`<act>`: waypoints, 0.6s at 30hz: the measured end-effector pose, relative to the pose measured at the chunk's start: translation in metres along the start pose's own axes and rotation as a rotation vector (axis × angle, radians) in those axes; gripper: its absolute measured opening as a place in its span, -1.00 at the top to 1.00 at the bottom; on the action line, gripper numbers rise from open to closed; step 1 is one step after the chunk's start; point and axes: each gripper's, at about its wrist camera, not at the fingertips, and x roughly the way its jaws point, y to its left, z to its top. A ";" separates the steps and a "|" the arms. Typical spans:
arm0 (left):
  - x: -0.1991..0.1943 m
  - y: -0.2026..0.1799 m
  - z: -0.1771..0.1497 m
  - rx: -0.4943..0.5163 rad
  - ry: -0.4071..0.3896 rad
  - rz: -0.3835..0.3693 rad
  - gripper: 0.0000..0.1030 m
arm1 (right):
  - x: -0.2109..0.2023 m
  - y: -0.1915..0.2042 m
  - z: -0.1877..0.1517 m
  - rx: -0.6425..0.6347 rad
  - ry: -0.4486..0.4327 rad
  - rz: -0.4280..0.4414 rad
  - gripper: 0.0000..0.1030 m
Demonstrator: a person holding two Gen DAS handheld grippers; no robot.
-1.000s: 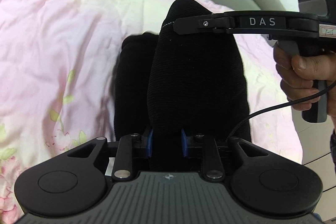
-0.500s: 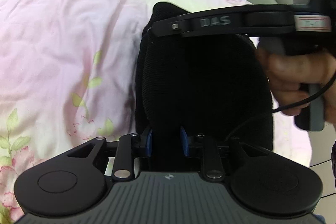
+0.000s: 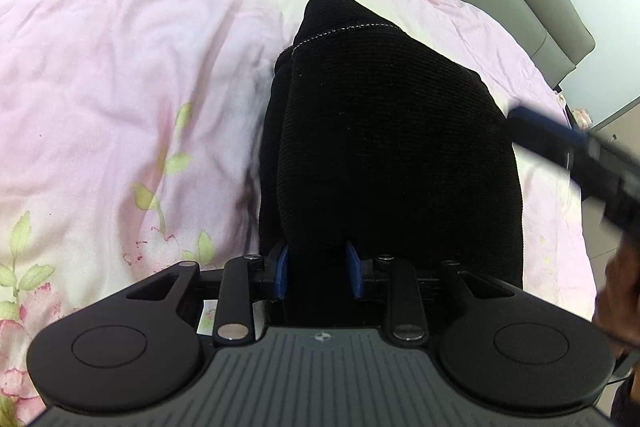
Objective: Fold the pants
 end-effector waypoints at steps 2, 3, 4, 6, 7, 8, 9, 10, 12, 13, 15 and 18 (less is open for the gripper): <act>-0.002 -0.001 -0.001 0.000 -0.002 0.005 0.35 | -0.003 -0.001 -0.025 0.036 0.034 -0.065 0.37; -0.003 -0.002 0.000 -0.002 -0.003 0.007 0.34 | -0.002 -0.004 -0.038 0.066 0.043 -0.091 0.38; -0.003 -0.003 -0.001 -0.002 -0.002 0.010 0.34 | 0.001 -0.006 -0.051 0.084 0.048 -0.122 0.50; -0.001 -0.006 -0.001 0.001 0.004 0.010 0.34 | 0.012 -0.002 -0.081 0.068 0.031 -0.173 0.50; 0.002 -0.008 -0.001 0.010 0.008 0.016 0.34 | 0.019 0.002 -0.089 0.062 0.054 -0.188 0.47; 0.005 -0.010 -0.002 0.025 0.008 0.028 0.30 | 0.020 0.009 -0.094 0.028 0.064 -0.209 0.45; 0.004 -0.012 -0.003 0.042 -0.001 0.046 0.29 | 0.016 0.011 -0.091 0.022 0.065 -0.203 0.44; 0.003 -0.013 -0.003 0.050 -0.008 0.059 0.28 | 0.006 0.008 -0.085 0.064 0.059 -0.167 0.46; 0.001 -0.011 -0.002 0.033 -0.015 0.058 0.28 | -0.019 -0.005 -0.079 0.193 0.011 -0.129 0.50; 0.001 -0.009 -0.002 0.023 -0.014 0.052 0.28 | -0.031 -0.008 -0.081 0.220 -0.013 -0.152 0.50; 0.003 -0.007 -0.001 0.011 -0.015 0.044 0.28 | -0.043 -0.011 -0.093 0.229 -0.018 -0.229 0.48; 0.007 -0.009 -0.002 0.007 -0.018 0.040 0.27 | -0.024 -0.023 -0.132 0.273 0.092 -0.242 0.41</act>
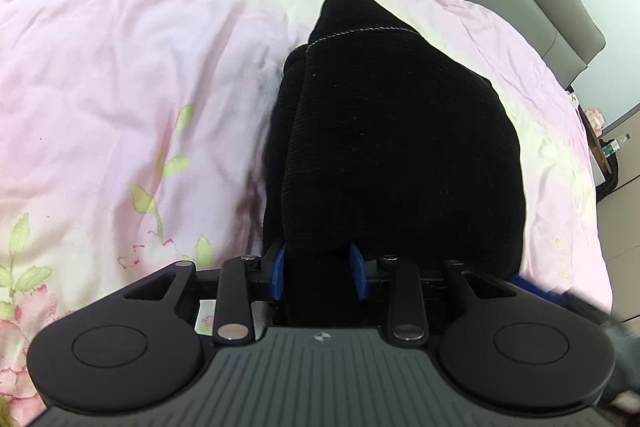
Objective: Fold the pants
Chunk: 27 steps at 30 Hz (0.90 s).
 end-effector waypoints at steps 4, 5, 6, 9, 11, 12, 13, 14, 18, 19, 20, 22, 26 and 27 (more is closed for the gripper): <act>-0.001 -0.010 -0.005 0.043 -0.053 0.027 0.24 | 0.013 -0.010 -0.011 0.067 0.000 0.007 0.40; -0.001 -0.012 -0.007 0.054 -0.063 0.040 0.22 | 0.012 -0.008 -0.007 0.066 0.005 0.005 0.39; -0.002 -0.013 -0.008 0.055 -0.070 0.046 0.21 | 0.011 -0.007 -0.005 0.059 0.008 0.003 0.39; -0.009 -0.015 -0.014 0.065 -0.085 0.060 0.09 | 0.006 -0.004 -0.008 0.045 -0.007 -0.003 0.39; -0.020 -0.022 -0.019 0.090 -0.101 0.065 0.11 | -0.001 -0.004 -0.010 0.060 -0.028 0.005 0.39; -0.027 -0.025 -0.023 0.105 -0.113 0.058 0.12 | -0.004 -0.005 -0.009 0.070 -0.046 0.023 0.39; -0.031 -0.028 -0.026 0.113 -0.123 0.053 0.12 | -0.009 -0.005 -0.012 0.079 -0.065 0.051 0.40; -0.035 -0.030 -0.029 0.118 -0.132 0.047 0.12 | -0.012 -0.004 -0.011 0.082 -0.083 0.081 0.40; -0.027 -0.035 -0.040 0.149 -0.095 0.126 0.09 | -0.009 0.014 -0.016 0.031 -0.066 0.158 0.37; -0.022 -0.036 -0.042 0.158 -0.081 0.157 0.05 | -0.002 0.019 -0.020 0.013 -0.024 0.150 0.36; -0.020 -0.038 -0.044 0.170 -0.069 0.179 0.02 | 0.004 0.024 -0.025 -0.001 0.023 0.144 0.35; -0.024 -0.044 -0.048 0.209 -0.065 0.204 0.02 | 0.003 0.027 -0.029 -0.022 0.039 0.137 0.32; -0.041 -0.054 -0.050 0.253 -0.079 0.206 -0.05 | -0.011 0.017 -0.007 0.032 0.073 0.182 0.17; -0.045 -0.054 -0.047 0.244 -0.081 0.198 -0.10 | -0.018 0.013 -0.003 0.045 0.071 0.193 0.14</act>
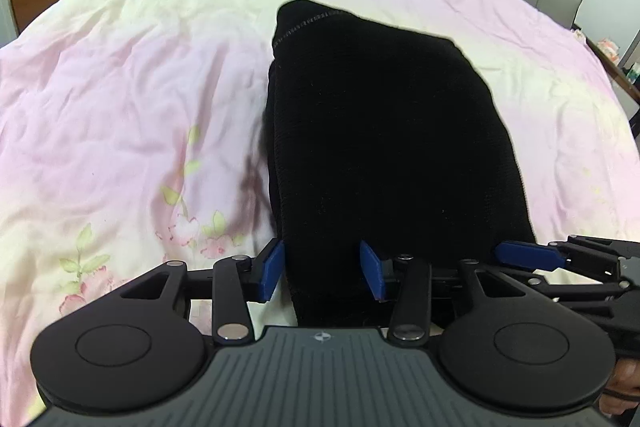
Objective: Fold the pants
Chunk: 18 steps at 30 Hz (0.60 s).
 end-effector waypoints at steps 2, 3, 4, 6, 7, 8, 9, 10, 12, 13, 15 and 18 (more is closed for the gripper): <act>-0.005 0.006 0.008 -0.024 0.002 -0.001 -0.43 | -0.012 -0.002 0.009 -0.013 -0.011 0.000 0.03; -0.005 0.008 0.012 -0.030 0.005 0.008 -0.48 | -0.018 -0.003 0.010 -0.024 -0.020 -0.009 0.00; -0.005 0.009 0.017 -0.033 0.007 0.020 -0.49 | -0.025 -0.004 0.010 -0.033 -0.027 -0.018 -0.05; -0.004 0.013 0.026 -0.034 0.009 0.021 -0.50 | -0.032 -0.008 0.018 -0.042 -0.030 -0.019 -0.08; -0.003 0.015 0.030 -0.039 0.009 0.014 -0.52 | -0.034 -0.010 0.021 -0.047 -0.030 -0.015 -0.11; -0.001 0.017 0.035 -0.045 0.006 0.001 -0.54 | -0.037 -0.013 0.023 -0.057 -0.029 -0.014 -0.13; 0.000 0.018 0.038 -0.049 0.002 -0.013 -0.55 | -0.040 -0.017 0.026 -0.069 -0.027 -0.018 -0.14; 0.003 0.018 0.042 -0.052 -0.002 -0.030 -0.59 | -0.040 -0.020 0.033 -0.085 -0.024 -0.022 -0.15; 0.010 0.019 0.048 -0.061 -0.009 -0.070 -0.63 | -0.043 -0.029 0.037 -0.108 -0.016 -0.028 -0.18; 0.014 0.020 0.050 -0.068 -0.013 -0.091 -0.64 | -0.043 -0.034 0.039 -0.116 -0.011 -0.032 -0.18; 0.025 0.022 0.055 -0.088 -0.005 -0.119 -0.65 | -0.042 -0.049 0.043 -0.116 -0.002 -0.032 -0.20; 0.046 0.029 0.058 -0.124 0.029 -0.166 -0.65 | -0.034 -0.075 0.045 -0.077 -0.003 -0.005 -0.29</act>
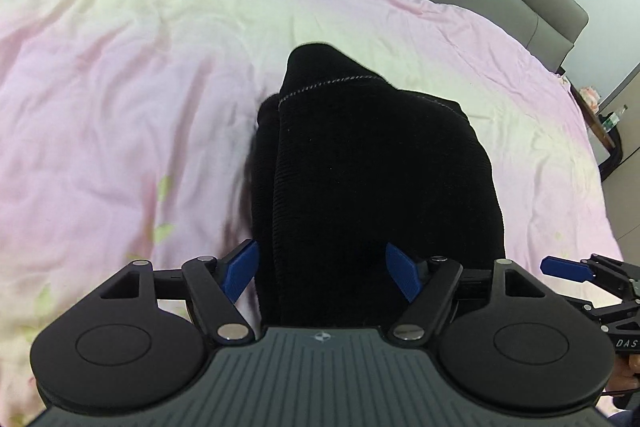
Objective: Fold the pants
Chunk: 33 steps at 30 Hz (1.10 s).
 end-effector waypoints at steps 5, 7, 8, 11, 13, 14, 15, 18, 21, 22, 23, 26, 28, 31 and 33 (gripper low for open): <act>0.024 0.022 -0.002 -0.086 0.038 -0.114 -0.70 | 0.027 -0.047 0.002 0.186 -0.004 0.094 -0.41; 0.030 0.028 0.001 -0.100 0.052 -0.141 -0.78 | 0.038 -0.060 0.002 0.242 -0.001 0.133 -0.46; 0.032 0.030 0.003 -0.102 0.060 -0.151 -0.84 | 0.043 -0.065 0.003 0.264 -0.002 0.160 -0.48; 0.041 0.035 0.007 -0.113 0.083 -0.180 -1.00 | 0.057 -0.076 0.007 0.308 0.003 0.235 -0.61; 0.049 0.041 0.008 -0.131 0.098 -0.194 -1.00 | 0.067 -0.078 0.009 0.324 0.021 0.275 -0.63; 0.054 0.045 0.007 -0.146 0.109 -0.202 -1.00 | 0.072 -0.078 0.009 0.327 0.035 0.297 -0.64; 0.060 0.049 0.006 -0.170 0.122 -0.221 -1.00 | 0.078 -0.080 0.009 0.330 0.051 0.318 -0.66; 0.073 0.060 0.003 -0.245 0.155 -0.299 -1.00 | 0.094 -0.083 0.009 0.355 0.086 0.390 -0.75; 0.080 0.063 0.004 -0.255 0.176 -0.340 -1.00 | 0.110 -0.085 0.008 0.397 0.110 0.444 -0.89; 0.082 0.063 0.006 -0.244 0.188 -0.350 -1.00 | 0.117 -0.086 0.007 0.414 0.122 0.466 -0.91; 0.084 0.062 0.007 -0.234 0.199 -0.359 -1.00 | 0.122 -0.086 0.006 0.429 0.131 0.489 -0.91; 0.094 0.068 0.007 -0.246 0.227 -0.401 -1.00 | 0.140 -0.091 0.005 0.479 0.151 0.545 -0.91; 0.100 0.070 0.007 -0.259 0.236 -0.429 -1.00 | 0.146 -0.094 0.002 0.508 0.150 0.577 -0.91; 0.101 0.064 0.005 -0.227 0.230 -0.441 -1.00 | 0.150 -0.093 -0.003 0.515 0.133 0.599 -0.91; 0.103 0.056 0.006 -0.197 0.222 -0.433 -1.00 | 0.148 -0.085 -0.002 0.496 0.122 0.586 -0.91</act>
